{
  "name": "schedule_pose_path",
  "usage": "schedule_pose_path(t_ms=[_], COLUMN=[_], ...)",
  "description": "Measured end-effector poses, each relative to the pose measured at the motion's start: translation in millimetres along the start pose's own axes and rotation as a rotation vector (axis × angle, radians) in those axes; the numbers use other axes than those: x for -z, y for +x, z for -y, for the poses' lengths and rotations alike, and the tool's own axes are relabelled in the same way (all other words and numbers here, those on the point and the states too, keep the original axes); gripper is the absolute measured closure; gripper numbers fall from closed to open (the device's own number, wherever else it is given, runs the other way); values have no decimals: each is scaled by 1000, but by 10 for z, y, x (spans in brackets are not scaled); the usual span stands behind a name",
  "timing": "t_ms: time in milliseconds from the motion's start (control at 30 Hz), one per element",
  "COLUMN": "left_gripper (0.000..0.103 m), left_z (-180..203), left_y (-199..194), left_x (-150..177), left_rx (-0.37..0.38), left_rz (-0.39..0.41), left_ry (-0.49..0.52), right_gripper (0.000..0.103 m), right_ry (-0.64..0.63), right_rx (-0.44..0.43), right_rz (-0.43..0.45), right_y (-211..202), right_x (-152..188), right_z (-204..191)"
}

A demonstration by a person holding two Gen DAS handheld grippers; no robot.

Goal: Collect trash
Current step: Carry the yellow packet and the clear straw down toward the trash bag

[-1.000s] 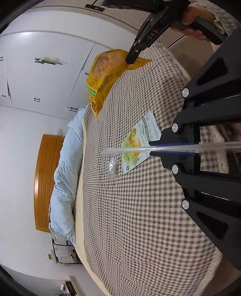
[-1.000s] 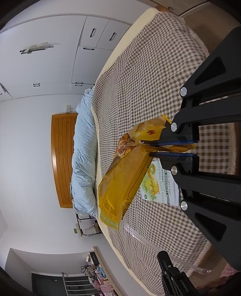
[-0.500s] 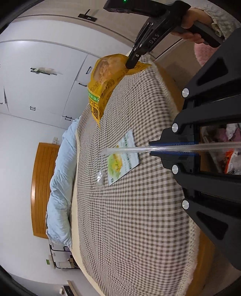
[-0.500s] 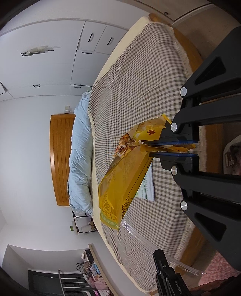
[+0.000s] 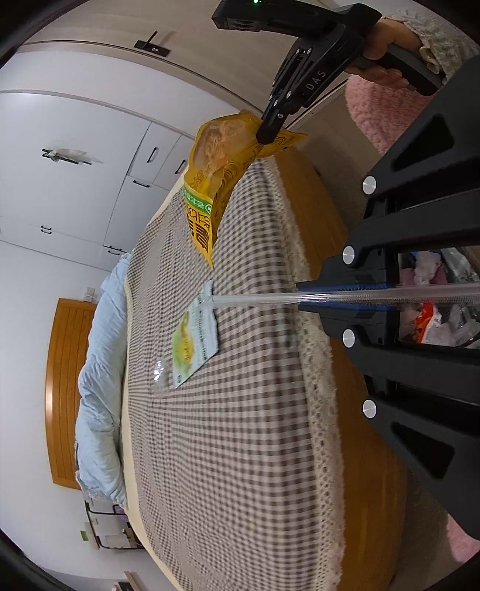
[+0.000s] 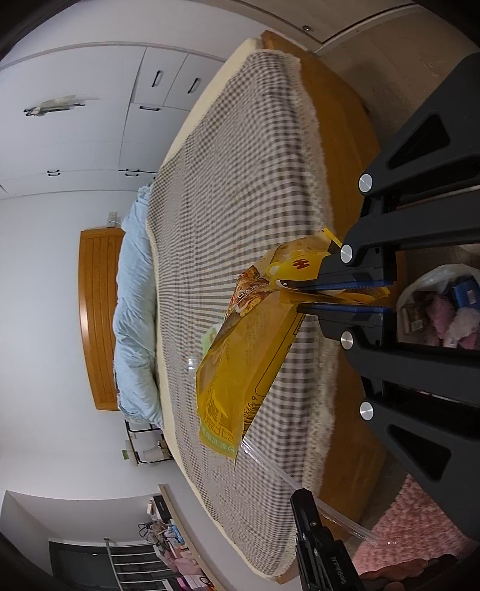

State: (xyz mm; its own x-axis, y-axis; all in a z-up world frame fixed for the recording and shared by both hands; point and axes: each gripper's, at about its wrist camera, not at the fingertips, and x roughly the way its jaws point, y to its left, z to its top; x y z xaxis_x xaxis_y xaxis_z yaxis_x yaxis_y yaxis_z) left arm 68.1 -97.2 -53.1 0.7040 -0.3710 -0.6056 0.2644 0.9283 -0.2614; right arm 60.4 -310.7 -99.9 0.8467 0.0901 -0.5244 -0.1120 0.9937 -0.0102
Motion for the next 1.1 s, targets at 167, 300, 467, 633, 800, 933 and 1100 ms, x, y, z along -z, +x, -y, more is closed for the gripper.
schedule_pose_path(t_ms=[167,300,467,633,800,933,1100], left_gripper=[101,101,101,101,101,101,101], left_z=[49,110,171,193,218,172,65], left_y=[16,67,186,278,379,538,716], left_x=[165,328,508,697,854,974,1122], left_rx=[4,14,20,29,28,9,-8], left_rz=[-22,-50,-91,-118,-136,-170,-211], left_ry=[9,22,40,38,49,58,47], right_gripper=[96,96,96,96,96,96,96], right_ry=[7,9,-5,-17,-36,-42,-39], right_rx=[-4,-8,-13,-22,-13,-6,-6], right_rz=[-23,-50,-90,-136,-170,-198,-239], right_y=[-55,-48,-18,10,44,105,227], right_x=[159,281,443,596,741,880,1037], right_z=[23,19,-9,-35,-55,-42,-16])
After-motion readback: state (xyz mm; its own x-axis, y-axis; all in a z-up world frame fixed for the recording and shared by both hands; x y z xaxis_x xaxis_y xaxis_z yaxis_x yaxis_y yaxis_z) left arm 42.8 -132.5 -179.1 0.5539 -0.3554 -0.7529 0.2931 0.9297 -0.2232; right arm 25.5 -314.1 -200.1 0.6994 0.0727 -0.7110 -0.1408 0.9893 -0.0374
